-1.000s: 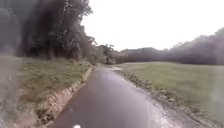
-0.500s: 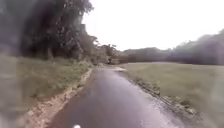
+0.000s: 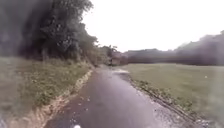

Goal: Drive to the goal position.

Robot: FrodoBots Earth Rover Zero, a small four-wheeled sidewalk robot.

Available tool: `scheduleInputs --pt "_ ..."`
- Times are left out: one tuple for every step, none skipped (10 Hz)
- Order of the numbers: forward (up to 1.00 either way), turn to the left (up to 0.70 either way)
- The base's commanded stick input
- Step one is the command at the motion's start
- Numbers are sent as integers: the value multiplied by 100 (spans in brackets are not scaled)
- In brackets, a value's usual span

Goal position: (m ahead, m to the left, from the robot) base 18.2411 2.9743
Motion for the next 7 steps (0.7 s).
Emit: scheduleInputs --pt "85 0" --pt "85 0" --pt "85 0" --pt "85 0" --pt "85 0" --pt "85 0" --pt "85 0"
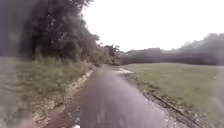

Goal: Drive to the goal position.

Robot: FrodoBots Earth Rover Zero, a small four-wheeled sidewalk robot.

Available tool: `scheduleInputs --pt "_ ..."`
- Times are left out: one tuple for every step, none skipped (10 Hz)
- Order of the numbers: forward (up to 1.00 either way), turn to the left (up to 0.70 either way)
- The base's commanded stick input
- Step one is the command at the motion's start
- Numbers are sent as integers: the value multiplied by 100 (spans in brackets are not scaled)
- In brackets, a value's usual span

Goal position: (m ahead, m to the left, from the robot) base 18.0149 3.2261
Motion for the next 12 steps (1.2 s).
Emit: scheduleInputs --pt "85 5" --pt "85 10" --pt "85 17" --pt "85 18" --pt "85 0" --pt "85 0" --pt "85 0" --pt "85 0" --pt "85 0" --pt "85 0" --pt "85 0" --pt "85 0"
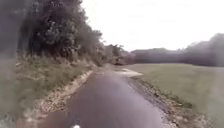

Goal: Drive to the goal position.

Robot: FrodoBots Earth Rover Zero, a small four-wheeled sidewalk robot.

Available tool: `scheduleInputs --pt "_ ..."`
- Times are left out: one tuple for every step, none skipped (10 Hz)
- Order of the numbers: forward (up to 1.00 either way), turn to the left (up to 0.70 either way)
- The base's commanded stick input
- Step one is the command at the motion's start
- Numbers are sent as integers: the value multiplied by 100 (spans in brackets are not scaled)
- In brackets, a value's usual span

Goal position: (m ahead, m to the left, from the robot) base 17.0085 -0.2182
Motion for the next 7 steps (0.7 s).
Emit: scheduleInputs --pt "85 0" --pt "85 0" --pt "85 0" --pt "85 0" --pt "85 0" --pt "85 0" --pt "85 0"
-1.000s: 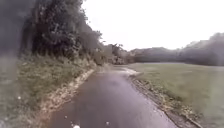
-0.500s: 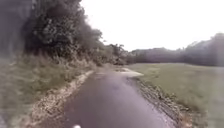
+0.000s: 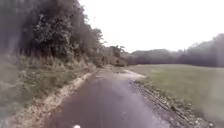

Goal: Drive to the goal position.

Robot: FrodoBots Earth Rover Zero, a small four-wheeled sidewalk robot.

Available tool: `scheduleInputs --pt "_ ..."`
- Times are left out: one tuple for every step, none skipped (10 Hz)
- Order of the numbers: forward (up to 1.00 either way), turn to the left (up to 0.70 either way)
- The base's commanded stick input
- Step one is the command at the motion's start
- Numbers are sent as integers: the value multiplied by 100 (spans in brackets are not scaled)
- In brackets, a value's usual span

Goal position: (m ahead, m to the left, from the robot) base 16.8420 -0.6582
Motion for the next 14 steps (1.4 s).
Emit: scheduleInputs --pt "85 0" --pt "85 0" --pt "85 0" --pt "85 0" --pt "85 0" --pt "85 0" --pt "85 0" --pt "85 0" --pt "85 0" --pt "85 0" --pt "85 0" --pt "85 0" --pt "85 0" --pt "85 0"
